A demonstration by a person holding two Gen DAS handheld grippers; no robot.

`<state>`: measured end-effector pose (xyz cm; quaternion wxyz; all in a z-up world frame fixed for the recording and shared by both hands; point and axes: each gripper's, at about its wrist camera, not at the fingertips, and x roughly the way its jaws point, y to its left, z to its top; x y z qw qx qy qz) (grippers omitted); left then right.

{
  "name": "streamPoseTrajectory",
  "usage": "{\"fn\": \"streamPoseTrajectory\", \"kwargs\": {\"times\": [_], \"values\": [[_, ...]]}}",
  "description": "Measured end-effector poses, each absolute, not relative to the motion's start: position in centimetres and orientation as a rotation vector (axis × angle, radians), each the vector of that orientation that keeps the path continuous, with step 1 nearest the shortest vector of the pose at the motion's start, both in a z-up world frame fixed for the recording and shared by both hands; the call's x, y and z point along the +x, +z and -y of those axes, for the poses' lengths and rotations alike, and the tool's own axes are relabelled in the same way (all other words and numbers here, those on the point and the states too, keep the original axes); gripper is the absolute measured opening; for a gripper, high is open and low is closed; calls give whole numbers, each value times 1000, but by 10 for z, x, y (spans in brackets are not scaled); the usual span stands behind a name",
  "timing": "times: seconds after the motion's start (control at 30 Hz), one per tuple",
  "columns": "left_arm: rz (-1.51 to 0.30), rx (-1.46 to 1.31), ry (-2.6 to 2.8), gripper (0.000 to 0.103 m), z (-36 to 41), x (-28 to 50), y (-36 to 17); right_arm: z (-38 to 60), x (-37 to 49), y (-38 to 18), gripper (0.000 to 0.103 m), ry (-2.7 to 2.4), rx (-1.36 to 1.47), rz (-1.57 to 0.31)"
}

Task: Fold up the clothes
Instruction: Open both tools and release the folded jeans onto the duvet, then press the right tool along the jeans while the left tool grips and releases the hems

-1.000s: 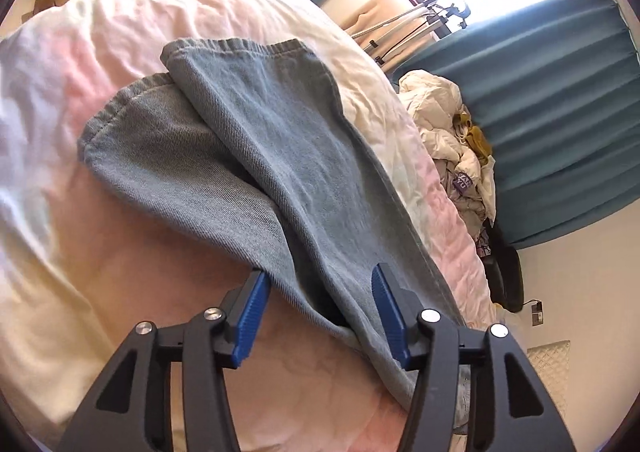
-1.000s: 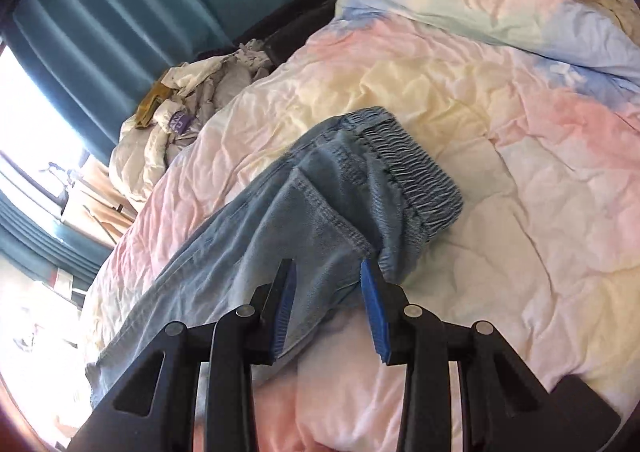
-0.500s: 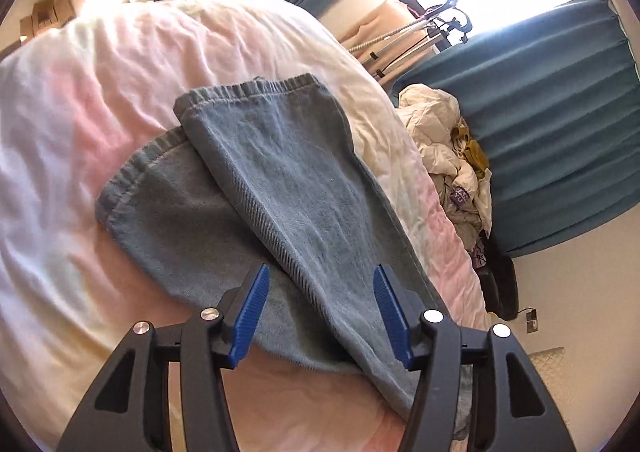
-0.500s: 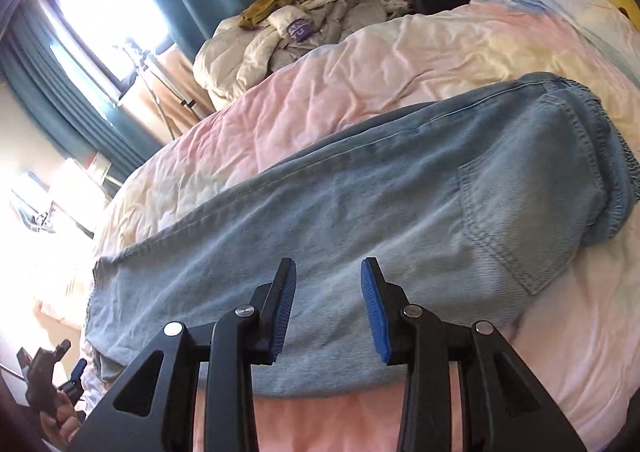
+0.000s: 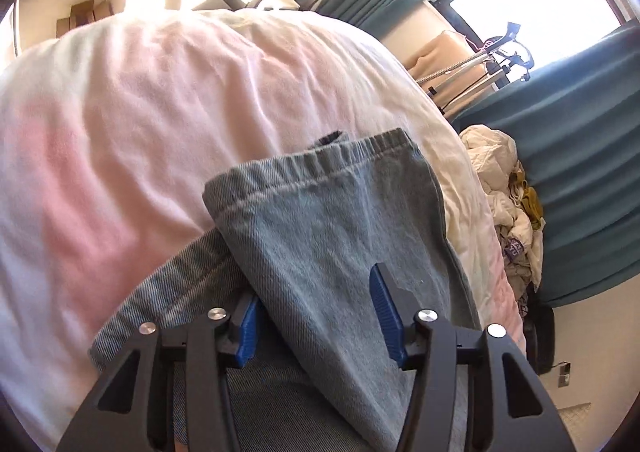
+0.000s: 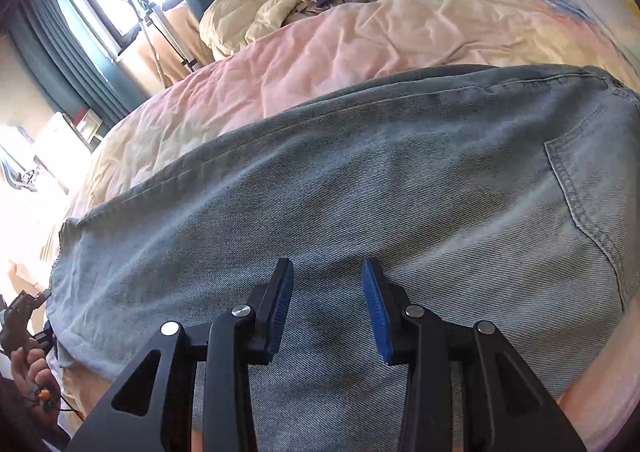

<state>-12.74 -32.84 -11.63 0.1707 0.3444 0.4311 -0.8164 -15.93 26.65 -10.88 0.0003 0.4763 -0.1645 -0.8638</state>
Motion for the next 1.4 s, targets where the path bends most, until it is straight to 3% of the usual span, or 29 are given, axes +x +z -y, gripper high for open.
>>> {"fn": "streamPoseTrajectory", "kwargs": {"times": [0.07, 0.13, 0.27, 0.5, 0.63, 0.93, 1.17, 1.3, 1.4], "values": [[-1219, 935, -2325, 12, 331, -124, -119, -260, -160, -113, 36, -2719, 1511, 459], [-1226, 900, -2336, 6, 331, -119, -114, -256, -161, -114, 38, -2729, 1519, 413], [-1200, 768, -2420, 4, 328, -102, -91, -255, -158, -112, 39, -2729, 1515, 403], [-1343, 628, -2415, 4, 331, -60, -66, -256, -144, -105, 39, -2733, 1501, 398], [-1427, 654, -2309, 4, 334, -38, -70, -253, -135, -99, 39, -2720, 1484, 403], [-1630, 914, -1920, 4, 342, -22, -137, -253, -132, -101, 39, -2729, 1497, 408], [-1677, 932, -1913, 5, 336, -21, -136, -258, -135, -106, 39, -2723, 1501, 427], [-1699, 943, -1913, 13, 333, -20, -134, -261, -136, -106, 39, -2710, 1499, 460], [-1738, 958, -1977, 34, 317, -16, -125, -263, -135, -105, 39, -2703, 1498, 476]]}}
